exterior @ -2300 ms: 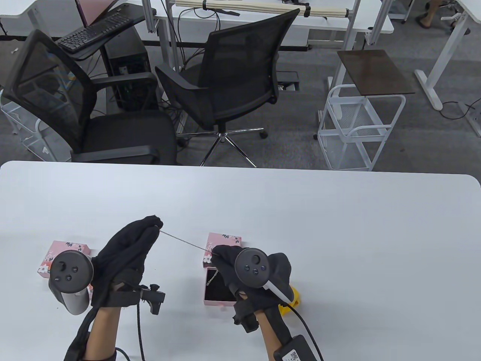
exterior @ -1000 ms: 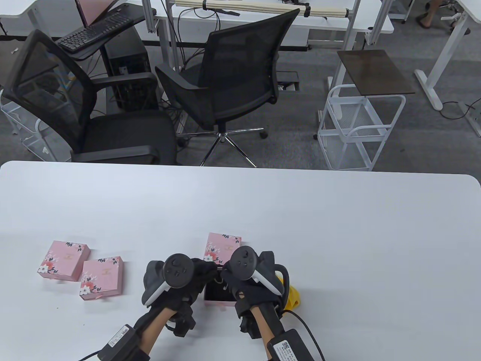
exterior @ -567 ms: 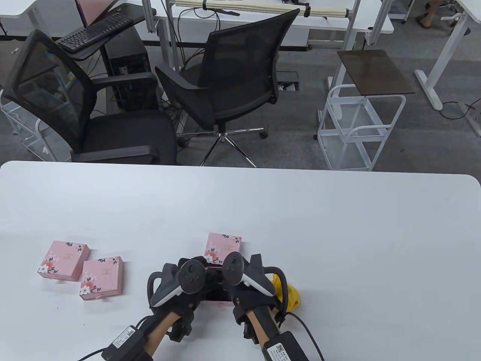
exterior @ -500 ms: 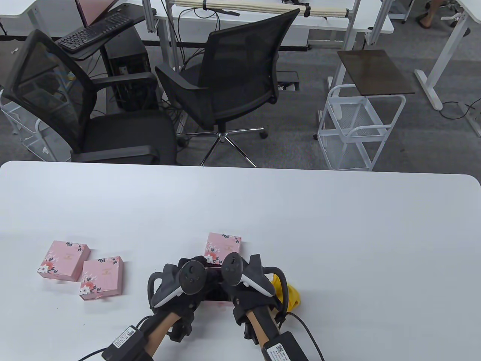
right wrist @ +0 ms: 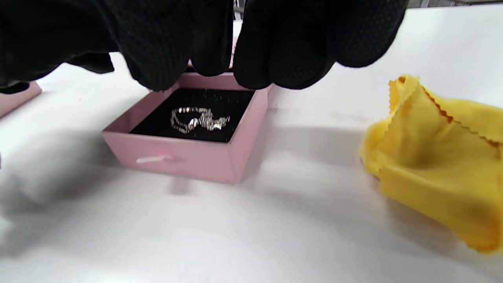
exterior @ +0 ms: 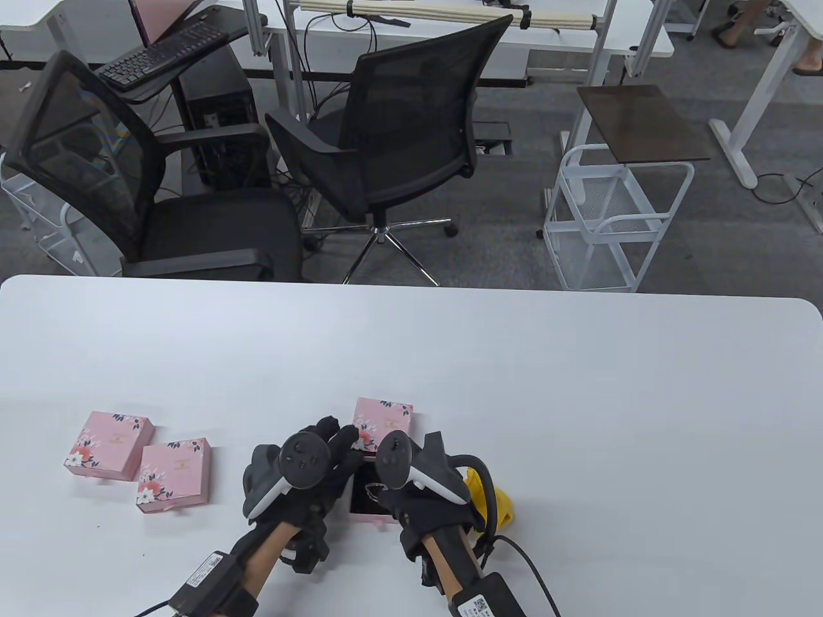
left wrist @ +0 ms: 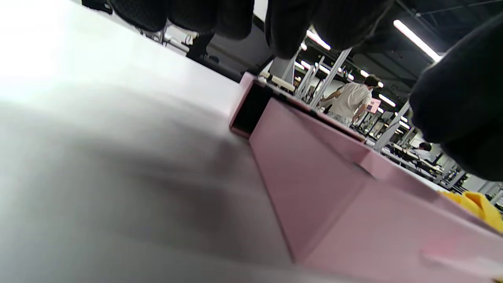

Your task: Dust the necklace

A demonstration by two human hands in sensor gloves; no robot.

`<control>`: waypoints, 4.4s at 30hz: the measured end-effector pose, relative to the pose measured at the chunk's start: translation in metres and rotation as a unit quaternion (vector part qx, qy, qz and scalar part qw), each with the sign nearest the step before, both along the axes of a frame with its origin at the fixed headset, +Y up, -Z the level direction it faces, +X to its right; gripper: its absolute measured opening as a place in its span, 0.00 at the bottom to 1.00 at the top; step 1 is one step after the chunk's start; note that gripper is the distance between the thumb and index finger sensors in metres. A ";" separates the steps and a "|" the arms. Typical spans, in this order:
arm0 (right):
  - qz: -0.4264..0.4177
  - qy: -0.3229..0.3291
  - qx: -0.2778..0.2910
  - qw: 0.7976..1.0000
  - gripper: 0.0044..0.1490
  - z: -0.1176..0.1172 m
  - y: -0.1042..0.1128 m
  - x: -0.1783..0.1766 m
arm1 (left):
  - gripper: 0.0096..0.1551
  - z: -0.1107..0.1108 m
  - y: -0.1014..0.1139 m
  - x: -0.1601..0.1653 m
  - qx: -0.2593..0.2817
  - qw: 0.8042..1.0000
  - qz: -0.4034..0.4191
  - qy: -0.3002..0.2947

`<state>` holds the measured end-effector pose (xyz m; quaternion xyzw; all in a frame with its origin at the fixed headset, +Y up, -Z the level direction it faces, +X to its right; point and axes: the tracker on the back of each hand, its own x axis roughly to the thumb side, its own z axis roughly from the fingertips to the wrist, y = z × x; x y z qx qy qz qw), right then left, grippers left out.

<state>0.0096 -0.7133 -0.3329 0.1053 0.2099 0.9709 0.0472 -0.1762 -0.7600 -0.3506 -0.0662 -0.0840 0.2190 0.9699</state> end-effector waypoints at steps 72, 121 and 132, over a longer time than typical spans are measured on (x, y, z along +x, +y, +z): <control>0.051 -0.037 0.175 0.983 0.54 -0.021 -0.051 -0.013 | 0.30 -0.010 -0.017 0.010 -0.058 0.996 -0.023 -0.061; -0.025 -0.155 0.109 0.982 0.65 -0.077 -0.023 -0.003 | 0.34 0.055 0.038 -0.063 0.063 0.985 0.157 0.017; -0.016 -0.294 0.089 0.951 0.65 -0.075 -0.024 0.174 | 0.35 0.053 0.031 -0.056 0.030 0.992 0.126 -0.001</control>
